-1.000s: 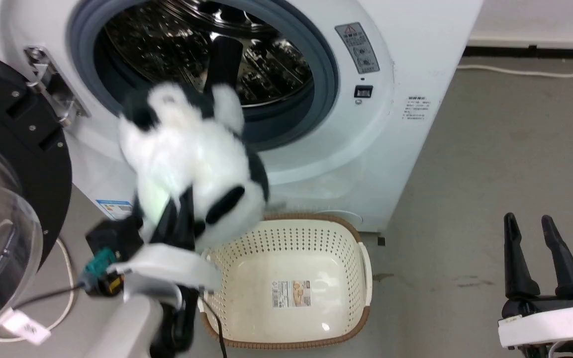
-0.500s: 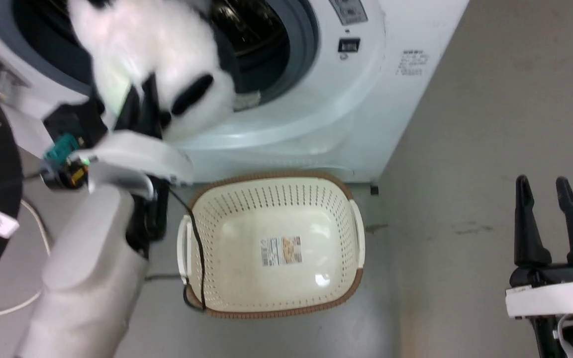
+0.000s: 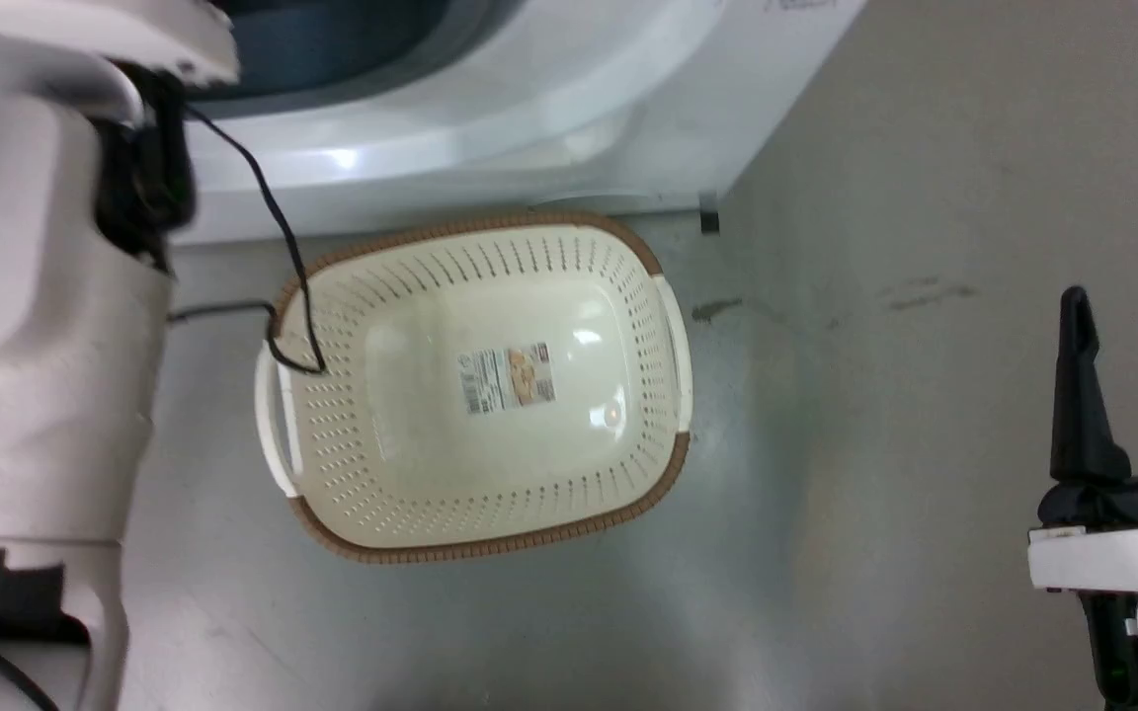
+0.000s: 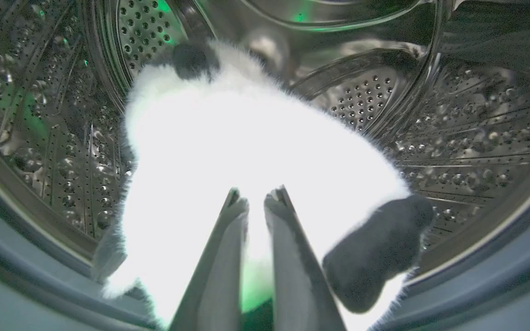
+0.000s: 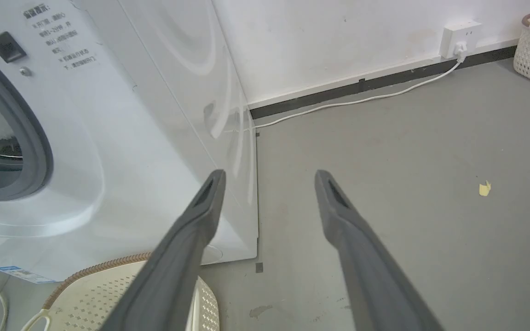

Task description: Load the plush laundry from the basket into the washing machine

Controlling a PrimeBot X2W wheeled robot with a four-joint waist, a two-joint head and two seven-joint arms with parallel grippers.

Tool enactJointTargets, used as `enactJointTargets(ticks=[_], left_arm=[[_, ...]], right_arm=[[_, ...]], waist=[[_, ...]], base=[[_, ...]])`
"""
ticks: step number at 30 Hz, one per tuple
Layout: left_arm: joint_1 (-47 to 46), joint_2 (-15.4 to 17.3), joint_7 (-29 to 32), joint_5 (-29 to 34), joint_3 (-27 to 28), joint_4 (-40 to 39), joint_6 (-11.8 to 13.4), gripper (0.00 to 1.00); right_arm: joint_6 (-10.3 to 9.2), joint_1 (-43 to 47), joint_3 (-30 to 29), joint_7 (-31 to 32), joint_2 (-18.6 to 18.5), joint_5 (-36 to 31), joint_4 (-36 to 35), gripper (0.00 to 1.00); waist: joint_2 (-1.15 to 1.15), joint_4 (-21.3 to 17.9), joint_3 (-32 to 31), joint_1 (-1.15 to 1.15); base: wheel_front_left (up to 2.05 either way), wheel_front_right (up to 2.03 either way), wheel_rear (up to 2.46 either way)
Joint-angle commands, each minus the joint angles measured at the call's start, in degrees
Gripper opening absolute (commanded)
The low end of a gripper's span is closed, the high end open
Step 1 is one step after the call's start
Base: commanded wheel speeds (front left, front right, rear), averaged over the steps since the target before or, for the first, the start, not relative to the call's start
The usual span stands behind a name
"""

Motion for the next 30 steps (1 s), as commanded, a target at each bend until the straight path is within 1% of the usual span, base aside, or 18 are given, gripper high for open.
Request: enactJointTargets(ticks=[1, 7, 14, 22, 25, 26, 27, 28, 29, 30], left_arm=[[-2.13, 0.59, -0.68, 0.45, 0.45, 0.07, 0.03, 0.0], [-7.44, 2.4, -0.62, 1.02, 1.5, 1.5, 0.62, 0.0], [-11.4, 4.6, -0.24, 1.04, 2.71, 2.45, 1.23, 0.0], [-15.37, 5.58, 1.55, 0.79, 2.98, 3.23, 2.06, 0.0], [-16.61, 5.15, 2.25, 0.11, 3.64, 3.7, 3.23, 0.0], [-17.03, 5.08, 2.33, 0.05, 3.67, 3.84, 3.41, 0.13], [-17.37, 5.03, 2.39, -0.03, 3.68, 4.1, 3.45, 0.36], [-17.64, 5.01, 2.36, -0.1, 3.69, 4.38, 3.45, 0.52], [-17.89, 5.02, 2.26, -0.18, 3.74, 4.66, 3.41, 0.8], [-18.1, 5.11, 2.2, -0.08, 3.64, 5.02, 3.37, 1.0]], right_arm=[[-0.04, -1.18, -0.06, 0.02, 0.1, -0.52, -0.67, 1.0], [-0.04, -1.35, 0.14, 0.42, 0.05, -1.12, -2.62, 1.0], [-0.04, -0.29, -0.33, 0.3, 0.05, -0.89, -3.92, 1.0], [-0.04, 0.44, -0.92, 0.89, -0.11, -1.04, -5.95, 1.0], [-0.04, 0.61, -1.3, 1.14, -0.24, -1.07, -6.55, 1.0], [-0.04, 0.58, -1.38, 1.18, -0.28, -1.05, -6.69, 1.0], [-0.04, 0.58, -1.44, 1.2, -0.28, -1.06, -6.77, 1.0], [-0.04, 0.59, -1.46, 1.23, -0.28, -1.06, -6.81, 1.0], [-0.04, 0.6, -1.44, 1.27, -0.28, -1.07, -6.8, 1.0], [-0.04, 0.6, -1.39, 1.29, -0.27, -1.1, -6.79, 1.0]], waist=[[0.0, -1.34, 2.99, -0.01], [0.0, -2.3, 7.52, -0.01], [0.0, -2.9, 10.37, -0.01], [0.0, -2.78, 12.3, -0.01], [0.0, -2.56, 13.06, -0.01], [0.0, -2.51, 13.33, -0.01], [0.0, -2.46, 13.47, -0.01], [0.0, -2.43, 13.55, -0.01], [0.0, -2.42, 13.62, -0.01], [0.0, -2.4, 13.67, -0.01]], base=[[0.0, 0.0, 0.0], [0.0, 0.0, 0.0], [0.0, 0.0, 0.0], [0.0, 0.0, 0.0], [0.0, 0.0, 0.0], [0.0, 0.0, 0.0], [0.0, 0.0, 0.0], [0.0, 0.0, 0.0], [0.0, 0.0, 0.0], [0.0, 0.0, 0.0]])
